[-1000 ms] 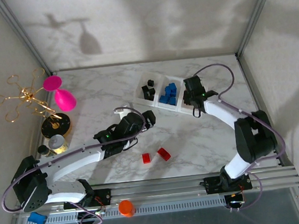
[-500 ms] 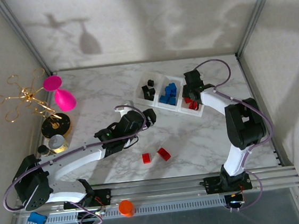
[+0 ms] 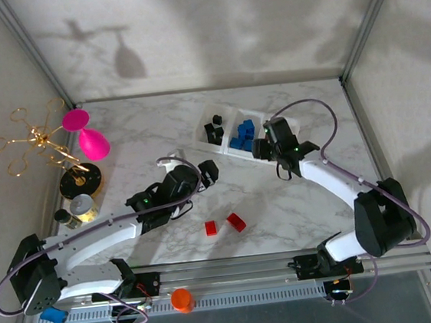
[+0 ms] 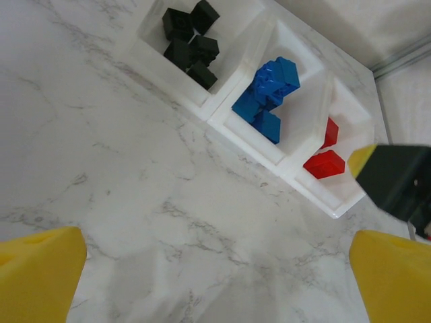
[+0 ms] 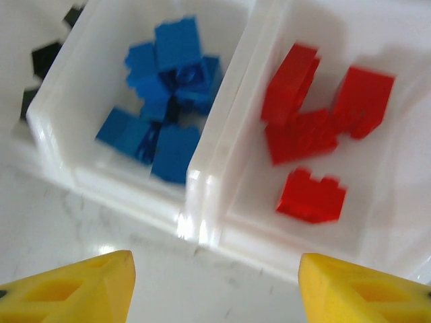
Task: Sort the legos into containers by color
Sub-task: Pick up the lego from the bottom-center of the table.
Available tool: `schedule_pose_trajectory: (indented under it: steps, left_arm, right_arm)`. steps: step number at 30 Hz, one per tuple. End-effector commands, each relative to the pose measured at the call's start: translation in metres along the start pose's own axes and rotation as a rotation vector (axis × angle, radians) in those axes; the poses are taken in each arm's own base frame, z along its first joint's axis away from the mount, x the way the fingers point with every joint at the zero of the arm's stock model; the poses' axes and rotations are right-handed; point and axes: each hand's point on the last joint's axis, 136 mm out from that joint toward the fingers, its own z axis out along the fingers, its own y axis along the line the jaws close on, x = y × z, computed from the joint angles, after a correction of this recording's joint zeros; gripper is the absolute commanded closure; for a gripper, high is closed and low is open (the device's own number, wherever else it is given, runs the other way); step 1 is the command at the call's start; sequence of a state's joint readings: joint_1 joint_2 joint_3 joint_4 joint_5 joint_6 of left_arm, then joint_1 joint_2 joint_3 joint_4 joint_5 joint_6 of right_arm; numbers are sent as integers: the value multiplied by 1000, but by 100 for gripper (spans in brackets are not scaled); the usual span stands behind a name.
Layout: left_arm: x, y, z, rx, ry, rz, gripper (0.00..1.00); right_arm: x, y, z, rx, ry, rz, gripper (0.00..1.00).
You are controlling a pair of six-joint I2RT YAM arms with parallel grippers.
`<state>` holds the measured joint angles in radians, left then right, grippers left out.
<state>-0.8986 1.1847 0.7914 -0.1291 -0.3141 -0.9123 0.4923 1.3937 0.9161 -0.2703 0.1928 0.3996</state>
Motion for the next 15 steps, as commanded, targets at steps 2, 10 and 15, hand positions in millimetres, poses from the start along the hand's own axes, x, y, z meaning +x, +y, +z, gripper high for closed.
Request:
schedule_pose_trajectory:
  steps: [2, 10, 15]
  left_arm:
    - [-2, 26, -8, -60, -27, -31, 0]
    - [7, 50, -17, -95, -17, -64, 0]
    - [12, 65, -21, -118, -18, -86, 0]
  right_arm:
    - [48, 22, -18, -91, 94, -39, 33]
    - [120, 70, -45, -225, 187, -153, 27]
    - [167, 101, -57, -344, 254, -284, 26]
